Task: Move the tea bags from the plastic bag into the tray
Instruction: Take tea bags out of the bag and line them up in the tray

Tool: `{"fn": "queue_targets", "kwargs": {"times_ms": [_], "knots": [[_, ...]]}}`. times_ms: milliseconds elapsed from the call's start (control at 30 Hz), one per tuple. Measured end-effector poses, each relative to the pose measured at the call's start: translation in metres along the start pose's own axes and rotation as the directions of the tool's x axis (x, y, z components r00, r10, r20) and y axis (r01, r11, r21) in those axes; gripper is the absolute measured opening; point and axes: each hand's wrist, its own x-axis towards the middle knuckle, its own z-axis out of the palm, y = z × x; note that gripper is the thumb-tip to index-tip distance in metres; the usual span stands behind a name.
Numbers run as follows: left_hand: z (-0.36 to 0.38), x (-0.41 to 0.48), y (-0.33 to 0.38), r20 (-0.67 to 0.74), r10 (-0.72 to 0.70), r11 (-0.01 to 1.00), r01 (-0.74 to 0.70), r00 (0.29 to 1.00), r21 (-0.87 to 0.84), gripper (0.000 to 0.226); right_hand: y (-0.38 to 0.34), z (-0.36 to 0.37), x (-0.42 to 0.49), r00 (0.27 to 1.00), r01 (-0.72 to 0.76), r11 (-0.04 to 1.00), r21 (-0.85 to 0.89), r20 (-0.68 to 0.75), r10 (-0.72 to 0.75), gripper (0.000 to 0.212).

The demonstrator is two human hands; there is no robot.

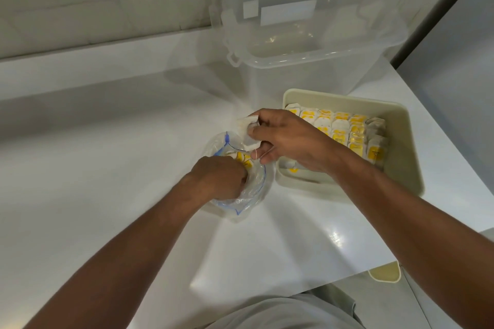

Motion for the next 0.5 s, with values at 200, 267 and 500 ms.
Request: {"fn": "queue_targets", "kwargs": {"times_ms": [200,267,500], "knots": [[0.007,0.004,-0.001,-0.109,-0.054,0.997,0.049,0.993,-0.055,0.018,0.007,-0.003,0.001,0.999,0.041,0.998,-0.056,-0.002,-0.041,0.028],[-0.003,0.001,-0.008,-0.078,-0.053,0.978,0.036,0.996,-0.206,0.018,0.008,-0.005,0.001,0.999,0.046,0.992,-0.121,-0.003,-0.047,0.032],[-0.055,-0.039,-0.027,-0.129,-0.046,0.504,-0.088,0.991,-0.859,0.031,0.007,-0.009,0.003,0.995,0.022,0.949,-0.313,-0.085,-0.051,0.012]]}}
